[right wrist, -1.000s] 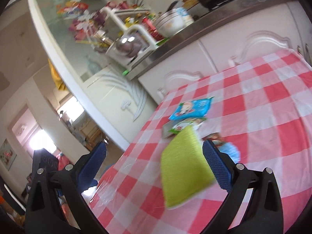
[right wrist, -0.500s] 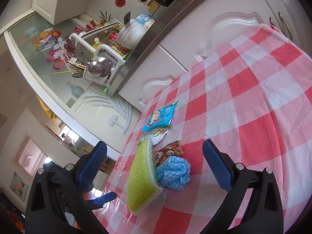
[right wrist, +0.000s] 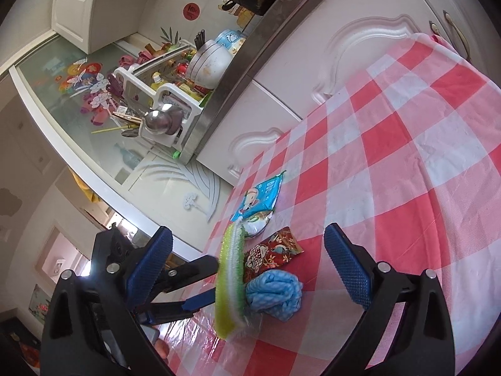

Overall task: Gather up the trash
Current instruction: 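Grasp the yellow-green sponge with the left tool while the right tool grasps the blue rag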

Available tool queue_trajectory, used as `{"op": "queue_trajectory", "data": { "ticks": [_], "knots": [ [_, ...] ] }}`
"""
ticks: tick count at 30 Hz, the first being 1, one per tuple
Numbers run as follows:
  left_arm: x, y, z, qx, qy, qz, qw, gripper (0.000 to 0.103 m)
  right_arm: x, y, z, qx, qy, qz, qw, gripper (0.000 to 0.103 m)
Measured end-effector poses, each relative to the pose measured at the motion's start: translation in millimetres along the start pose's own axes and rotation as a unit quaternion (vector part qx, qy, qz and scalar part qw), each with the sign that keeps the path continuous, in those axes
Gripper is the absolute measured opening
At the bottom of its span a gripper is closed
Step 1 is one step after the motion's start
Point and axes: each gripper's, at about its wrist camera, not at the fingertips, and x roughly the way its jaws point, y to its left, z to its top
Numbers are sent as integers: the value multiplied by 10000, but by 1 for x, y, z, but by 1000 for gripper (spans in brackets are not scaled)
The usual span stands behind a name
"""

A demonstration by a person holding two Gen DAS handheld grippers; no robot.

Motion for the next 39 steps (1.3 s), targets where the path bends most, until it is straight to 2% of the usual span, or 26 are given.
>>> {"op": "queue_trajectory", "data": {
  "ticks": [3,9,10,11,17,19,20,21,28,34,39],
  "knots": [
    [7,-5,2,78,43,220,9997,94,0,-2,-1,49,38,31,10000,98],
    [17,-13,-1,722,29,587,9957,93,-1,-7,0,183,77,28,9998,98],
    [17,-12,-1,751,29,634,9952,92,-1,-8,0,222,102,29,9997,98],
    [17,-11,-2,769,40,664,9948,84,0,-9,-1,253,125,37,9996,98],
    [6,0,-3,729,-48,664,9951,78,6,-4,-4,178,401,-37,9990,97],
    [0,4,-3,693,-85,624,9956,78,9,-1,-6,84,516,-85,9986,90],
    [-4,5,-3,690,-107,614,9957,78,12,1,-7,20,596,-151,9981,81],
    [-9,7,-3,692,-147,601,9957,78,15,3,-9,-25,697,-253,9972,76],
    [-39,18,-5,777,-277,541,9951,78,29,17,-23,-540,1180,-740,9888,74],
    [-60,37,-14,841,-277,634,9941,78,40,28,-35,-980,1396,-1124,9789,73],
    [-73,57,-17,799,-307,711,9938,79,50,36,-45,-1354,1633,-1351,9679,52]
  ]
}}
